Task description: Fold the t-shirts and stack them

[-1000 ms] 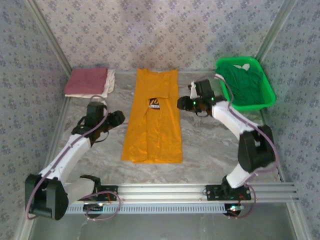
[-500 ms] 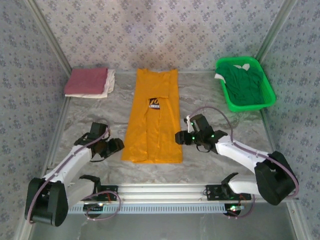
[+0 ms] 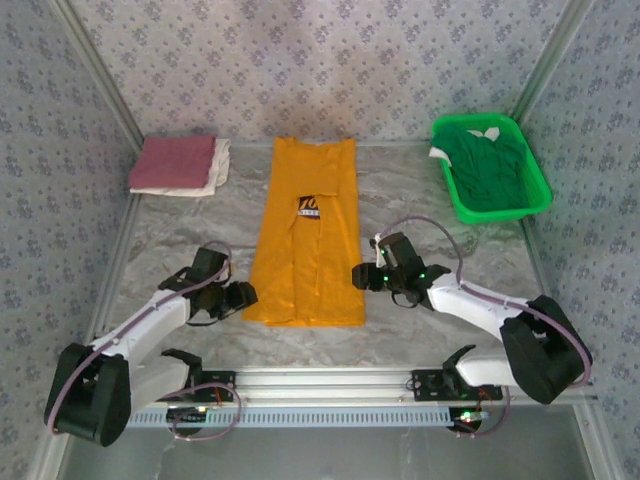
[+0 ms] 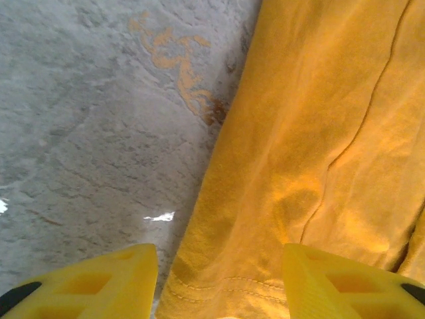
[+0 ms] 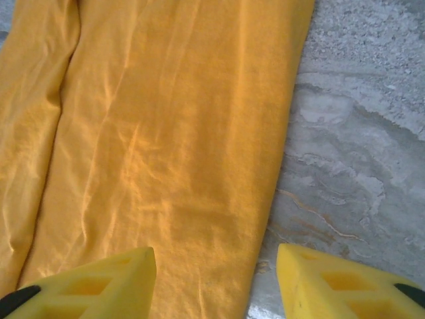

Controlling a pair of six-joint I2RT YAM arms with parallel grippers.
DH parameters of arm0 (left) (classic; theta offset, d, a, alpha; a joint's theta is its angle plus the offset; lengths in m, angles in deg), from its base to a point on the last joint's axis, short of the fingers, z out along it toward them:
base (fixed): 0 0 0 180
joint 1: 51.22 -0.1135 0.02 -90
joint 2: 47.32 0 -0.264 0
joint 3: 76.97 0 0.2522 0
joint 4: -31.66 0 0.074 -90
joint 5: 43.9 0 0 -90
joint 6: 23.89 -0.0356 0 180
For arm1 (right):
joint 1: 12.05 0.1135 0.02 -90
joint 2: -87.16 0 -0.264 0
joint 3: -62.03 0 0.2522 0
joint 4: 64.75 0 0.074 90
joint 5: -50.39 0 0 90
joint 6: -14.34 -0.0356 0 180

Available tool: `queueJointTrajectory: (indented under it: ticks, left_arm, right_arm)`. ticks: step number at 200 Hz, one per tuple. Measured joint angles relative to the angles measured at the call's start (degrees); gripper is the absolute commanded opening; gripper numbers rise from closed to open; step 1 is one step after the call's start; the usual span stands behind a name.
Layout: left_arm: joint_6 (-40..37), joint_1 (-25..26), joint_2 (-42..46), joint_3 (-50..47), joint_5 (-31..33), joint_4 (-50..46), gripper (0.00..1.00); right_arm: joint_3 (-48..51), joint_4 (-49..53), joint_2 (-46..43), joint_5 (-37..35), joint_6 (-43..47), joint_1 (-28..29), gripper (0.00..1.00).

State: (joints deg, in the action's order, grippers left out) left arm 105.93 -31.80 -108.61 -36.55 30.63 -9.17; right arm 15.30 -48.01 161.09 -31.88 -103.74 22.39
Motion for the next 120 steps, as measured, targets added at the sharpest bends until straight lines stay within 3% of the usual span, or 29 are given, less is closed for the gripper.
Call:
queueJointTrajectory:
  ticks: [120]
  left_arm:
    - [5.1, 6.1, -2.8, -1.3, 3.1, 3.1, 0.45]
  right_arm:
    - [0.0, -0.5, 1.6, 0.0, 0.0, 0.0, 0.53]
